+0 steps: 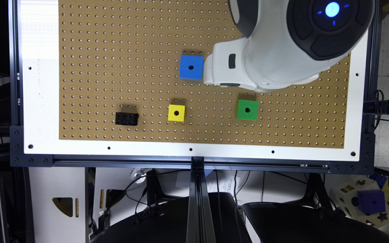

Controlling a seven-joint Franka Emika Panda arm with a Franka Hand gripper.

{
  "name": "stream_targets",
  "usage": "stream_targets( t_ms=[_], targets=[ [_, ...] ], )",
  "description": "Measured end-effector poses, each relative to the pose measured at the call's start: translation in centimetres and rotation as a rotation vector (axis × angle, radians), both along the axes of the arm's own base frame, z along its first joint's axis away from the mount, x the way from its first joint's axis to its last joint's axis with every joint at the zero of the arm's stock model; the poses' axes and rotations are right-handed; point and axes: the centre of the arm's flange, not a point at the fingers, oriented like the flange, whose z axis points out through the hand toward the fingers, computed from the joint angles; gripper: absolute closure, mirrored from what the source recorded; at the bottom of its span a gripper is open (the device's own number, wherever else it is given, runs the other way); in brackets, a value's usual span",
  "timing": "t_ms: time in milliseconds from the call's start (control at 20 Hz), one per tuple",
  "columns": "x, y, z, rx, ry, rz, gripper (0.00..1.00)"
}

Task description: Pick up green block.

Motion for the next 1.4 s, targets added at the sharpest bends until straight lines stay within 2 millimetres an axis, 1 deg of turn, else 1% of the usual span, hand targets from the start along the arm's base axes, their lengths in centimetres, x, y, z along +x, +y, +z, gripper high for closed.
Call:
stream_targets(
  t_ms=[400,650,950,1200,1400],
  targets=[
    [-0.3,-0.2,-0.6,-0.003,0.014,-0.002,0.0],
    [-0.3,0.1,-0.6,-0.001,0.011,0.001,0.0],
    [0.5,0.3,-0.3,0.003,0.0,0.001,0.0],
    [1.4,0.5,-3.1,0.008,-0.003,0.001,0.0],
    [1.7,0.6,-4.6,0.01,0.001,0.001,0.0]
  ],
)
